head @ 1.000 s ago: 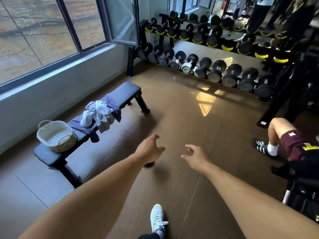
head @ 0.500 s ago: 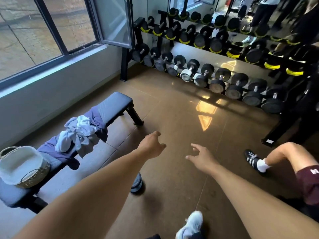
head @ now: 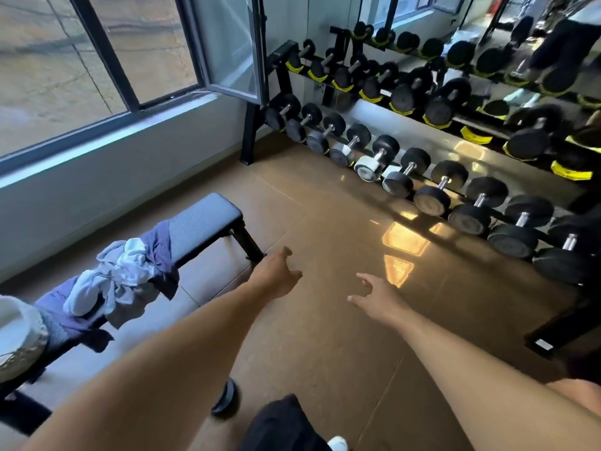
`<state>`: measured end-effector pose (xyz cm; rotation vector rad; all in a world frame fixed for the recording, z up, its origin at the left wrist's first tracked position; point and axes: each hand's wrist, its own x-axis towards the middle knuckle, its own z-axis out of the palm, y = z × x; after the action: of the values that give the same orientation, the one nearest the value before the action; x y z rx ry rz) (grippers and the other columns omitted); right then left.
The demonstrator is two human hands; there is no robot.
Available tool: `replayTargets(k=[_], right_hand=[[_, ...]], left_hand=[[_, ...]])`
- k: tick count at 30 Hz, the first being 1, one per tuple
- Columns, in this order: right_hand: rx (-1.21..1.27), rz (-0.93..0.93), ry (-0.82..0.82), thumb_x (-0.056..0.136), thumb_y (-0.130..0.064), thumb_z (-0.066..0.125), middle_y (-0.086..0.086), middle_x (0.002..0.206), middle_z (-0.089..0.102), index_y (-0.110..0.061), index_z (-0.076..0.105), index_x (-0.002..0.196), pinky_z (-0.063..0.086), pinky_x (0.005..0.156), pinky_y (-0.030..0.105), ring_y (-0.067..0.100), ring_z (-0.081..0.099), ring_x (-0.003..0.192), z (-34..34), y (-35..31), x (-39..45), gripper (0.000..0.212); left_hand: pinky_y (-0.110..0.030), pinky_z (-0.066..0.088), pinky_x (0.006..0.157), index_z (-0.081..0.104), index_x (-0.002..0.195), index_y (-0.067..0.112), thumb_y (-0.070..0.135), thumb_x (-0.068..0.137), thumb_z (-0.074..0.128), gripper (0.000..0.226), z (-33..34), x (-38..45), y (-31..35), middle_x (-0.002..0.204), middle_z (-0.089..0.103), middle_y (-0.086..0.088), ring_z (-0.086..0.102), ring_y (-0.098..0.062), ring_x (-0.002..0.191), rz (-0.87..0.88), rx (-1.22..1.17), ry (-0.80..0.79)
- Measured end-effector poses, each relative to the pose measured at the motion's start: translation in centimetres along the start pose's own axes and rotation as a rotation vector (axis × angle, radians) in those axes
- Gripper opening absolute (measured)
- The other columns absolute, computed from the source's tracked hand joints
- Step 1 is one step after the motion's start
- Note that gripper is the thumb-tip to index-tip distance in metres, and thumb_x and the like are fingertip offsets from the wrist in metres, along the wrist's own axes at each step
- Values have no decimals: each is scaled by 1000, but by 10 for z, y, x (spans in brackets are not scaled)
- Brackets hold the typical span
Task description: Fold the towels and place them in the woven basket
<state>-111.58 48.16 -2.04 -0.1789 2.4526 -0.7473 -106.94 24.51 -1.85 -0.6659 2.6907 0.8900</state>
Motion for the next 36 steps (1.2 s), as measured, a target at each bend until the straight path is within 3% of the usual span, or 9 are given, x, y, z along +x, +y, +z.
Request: replayTargets(k=[8,14,19,24,28,36], right_hand=[[-87,-117,-102,89,-32,74,3,154,48,-25,41,153,43,108,34,22,51,136,-39,-41,137,72],[-257,-230,-173,88,-36,75,0,152,50,-27,43,152,41,105,28,19,52,135,-52,-128,248,72],[-233,-302,-197,88,-34,74,2,150,52,-26,45,150,41,106,28,18,52,134,-58,-207,324,69],[-227,-315,-273,89,-28,74,4,147,53,-25,46,150,41,98,24,20,54,130,-44,-252,375,68],[-304,-371,-338,86,-33,76,6,145,55,-24,46,150,43,108,32,20,54,131,-24,-291,422,71],[-435,-565,-529,86,-33,77,6,145,55,-23,46,149,46,107,38,22,56,128,34,-395,506,71]], left_hand=[[-36,44,103,39,149,19,36,96,65,61,-19,114,16,145,53,-4,51,-24,131,-76,-88,48],[-35,43,101,37,150,18,35,97,62,61,-64,196,-23,149,49,-6,51,-25,130,-200,-179,116],[-34,42,98,44,145,15,31,94,64,56,-113,253,-59,145,53,-6,51,-26,130,-311,-174,178],[-33,42,101,47,143,14,30,95,65,54,-136,292,-77,143,56,-7,53,-27,130,-368,-260,213],[-32,40,106,48,143,15,32,95,65,54,-144,315,-99,146,55,-4,51,-24,134,-438,-339,267],[-36,40,109,44,145,19,35,94,63,57,-185,337,-158,150,49,0,48,-23,135,-699,-449,371]])
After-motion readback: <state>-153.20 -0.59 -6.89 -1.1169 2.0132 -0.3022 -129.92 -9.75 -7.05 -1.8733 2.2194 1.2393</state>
